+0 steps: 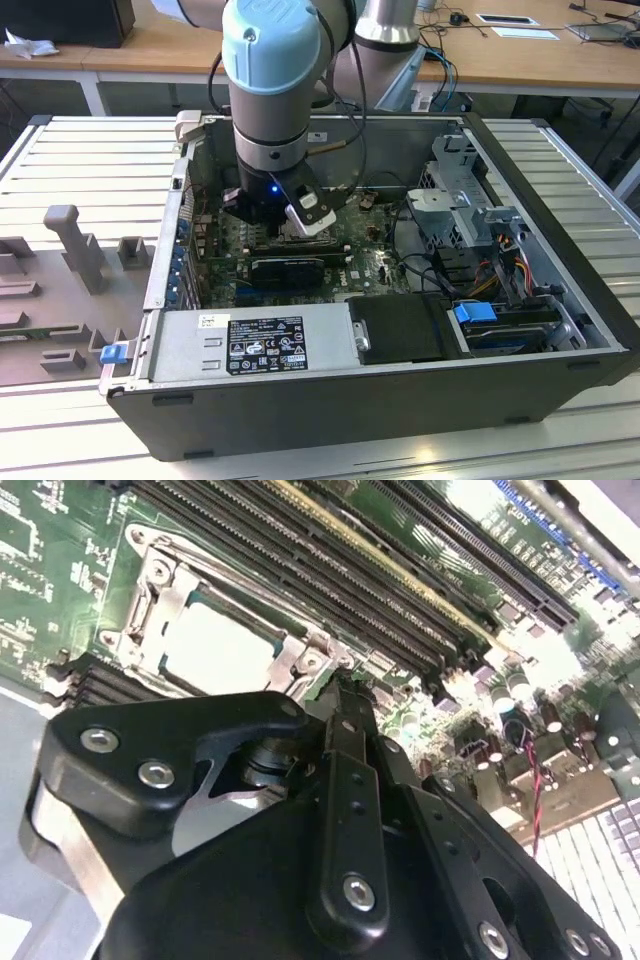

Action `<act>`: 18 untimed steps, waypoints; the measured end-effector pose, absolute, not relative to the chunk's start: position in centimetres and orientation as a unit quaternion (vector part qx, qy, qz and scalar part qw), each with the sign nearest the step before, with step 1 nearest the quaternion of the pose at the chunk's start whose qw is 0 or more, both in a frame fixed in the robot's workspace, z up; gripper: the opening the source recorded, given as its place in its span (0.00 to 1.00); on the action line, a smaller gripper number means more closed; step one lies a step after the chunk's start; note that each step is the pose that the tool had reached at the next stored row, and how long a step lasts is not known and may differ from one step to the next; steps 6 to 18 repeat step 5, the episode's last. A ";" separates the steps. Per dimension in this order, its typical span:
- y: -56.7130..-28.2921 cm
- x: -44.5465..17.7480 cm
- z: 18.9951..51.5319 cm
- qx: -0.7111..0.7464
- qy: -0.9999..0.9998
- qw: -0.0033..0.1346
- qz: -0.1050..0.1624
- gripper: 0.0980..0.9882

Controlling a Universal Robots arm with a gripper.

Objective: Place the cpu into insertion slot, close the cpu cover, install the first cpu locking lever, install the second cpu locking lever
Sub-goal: 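Install the second cpu locking lever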

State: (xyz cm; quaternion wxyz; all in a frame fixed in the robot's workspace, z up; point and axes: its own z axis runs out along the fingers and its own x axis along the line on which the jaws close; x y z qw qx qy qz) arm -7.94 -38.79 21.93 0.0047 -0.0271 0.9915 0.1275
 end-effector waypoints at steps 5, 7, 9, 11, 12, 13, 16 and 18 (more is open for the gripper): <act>-38.8 -7.9 22.4 -0.027 0.991 0.005 0.128 0.01; -38.8 -7.9 22.4 -0.027 0.991 0.005 0.128 0.01; -38.8 -7.9 22.4 -0.027 0.991 0.005 0.128 0.01; -38.8 -7.9 22.4 -0.027 0.991 0.005 0.128 0.01; -38.8 -7.9 22.4 -0.027 0.991 0.005 0.128 0.01; -38.8 -7.9 22.4 -0.027 0.991 0.005 0.128 0.01; -38.8 -7.9 22.4 -0.027 0.991 0.005 0.128 0.01; -38.8 -7.9 22.4 -0.027 0.991 0.005 0.128 0.01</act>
